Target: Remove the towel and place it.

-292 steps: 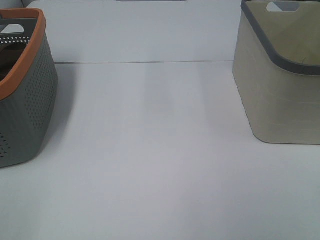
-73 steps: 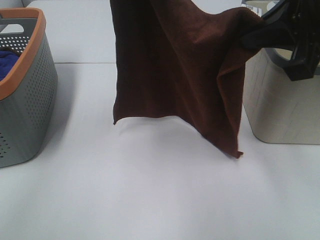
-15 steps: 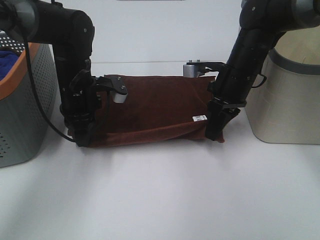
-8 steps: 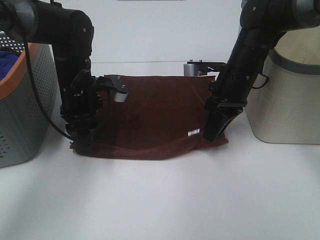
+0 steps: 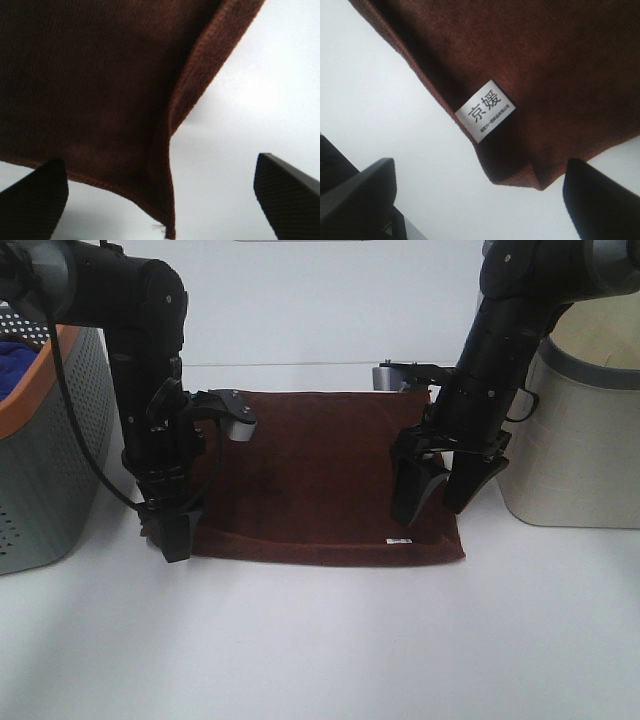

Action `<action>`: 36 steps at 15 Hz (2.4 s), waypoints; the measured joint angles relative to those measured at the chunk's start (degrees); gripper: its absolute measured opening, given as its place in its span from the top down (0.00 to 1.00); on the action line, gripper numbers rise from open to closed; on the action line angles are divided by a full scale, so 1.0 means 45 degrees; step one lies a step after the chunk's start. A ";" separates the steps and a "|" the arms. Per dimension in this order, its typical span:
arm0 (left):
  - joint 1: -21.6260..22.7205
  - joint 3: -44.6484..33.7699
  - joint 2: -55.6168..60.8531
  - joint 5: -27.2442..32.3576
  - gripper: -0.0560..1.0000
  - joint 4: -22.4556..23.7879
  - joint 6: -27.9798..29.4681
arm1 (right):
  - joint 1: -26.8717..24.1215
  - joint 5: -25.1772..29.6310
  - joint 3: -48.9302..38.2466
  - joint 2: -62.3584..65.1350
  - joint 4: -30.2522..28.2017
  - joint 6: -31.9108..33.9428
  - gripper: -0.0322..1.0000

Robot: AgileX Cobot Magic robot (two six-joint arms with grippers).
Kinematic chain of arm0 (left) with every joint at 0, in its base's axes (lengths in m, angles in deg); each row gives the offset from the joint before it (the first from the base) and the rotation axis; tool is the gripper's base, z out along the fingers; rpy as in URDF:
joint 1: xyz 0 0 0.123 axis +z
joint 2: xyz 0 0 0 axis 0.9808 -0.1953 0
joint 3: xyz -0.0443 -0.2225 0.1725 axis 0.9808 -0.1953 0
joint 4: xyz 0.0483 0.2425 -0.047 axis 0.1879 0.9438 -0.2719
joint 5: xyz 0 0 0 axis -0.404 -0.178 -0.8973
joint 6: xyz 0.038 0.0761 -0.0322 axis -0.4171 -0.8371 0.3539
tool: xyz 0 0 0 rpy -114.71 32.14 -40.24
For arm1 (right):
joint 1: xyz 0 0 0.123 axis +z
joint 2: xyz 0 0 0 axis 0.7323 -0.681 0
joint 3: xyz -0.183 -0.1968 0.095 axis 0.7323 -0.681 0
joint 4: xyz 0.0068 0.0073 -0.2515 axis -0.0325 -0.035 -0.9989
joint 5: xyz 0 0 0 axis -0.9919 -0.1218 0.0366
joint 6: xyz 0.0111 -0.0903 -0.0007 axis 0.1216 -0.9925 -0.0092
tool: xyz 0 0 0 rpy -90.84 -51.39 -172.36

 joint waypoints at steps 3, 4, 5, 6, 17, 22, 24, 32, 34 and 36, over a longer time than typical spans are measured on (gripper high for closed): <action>-0.0025 0.0038 0.0891 0.0000 0.04 0.0051 0.0318 | 0.0000 0.0000 0.0688 0.0267 -0.0051 0.0688 0.20; -0.0025 0.0076 0.1222 0.0000 0.04 0.0089 0.0458 | 0.0000 0.0000 0.0955 0.0522 -0.0051 0.0904 0.20; -0.0025 0.0076 0.1592 0.0000 0.04 0.0115 0.0611 | 0.0000 0.0000 0.1248 0.0904 -0.0051 0.1057 0.20; -0.0025 0.0076 0.1923 0.0000 0.04 0.0140 0.0828 | 0.0000 0.0000 0.1490 0.1324 -0.0064 0.1286 0.20; 0.0395 0.1833 0.4991 0.0038 0.04 0.1592 0.5679 | -0.0191 0.0076 0.4520 0.4775 -0.2559 0.4787 0.20; 0.2597 0.1846 0.5895 0.0051 0.04 0.1477 0.7576 | -0.2839 0.0089 0.4596 0.5615 -0.2699 0.5577 0.21; 0.3973 0.1846 0.6494 0.0051 0.04 0.1337 0.8734 | -0.4138 0.0089 0.4495 0.6150 -0.2878 0.5577 0.21; 0.6175 -0.1719 1.0912 0.0064 0.04 0.1553 0.8836 | -0.4736 0.0089 -0.1451 1.0886 -0.4265 0.5297 0.21; 0.6175 -0.3349 1.2605 0.0076 0.04 0.1910 0.8976 | -0.4736 0.0076 -0.2967 1.2350 -0.4291 0.5297 0.21; 0.6175 -0.5539 1.4961 -0.0025 0.04 0.2432 0.9027 | -0.4736 0.0076 -0.4762 1.3878 -0.4291 0.5284 0.21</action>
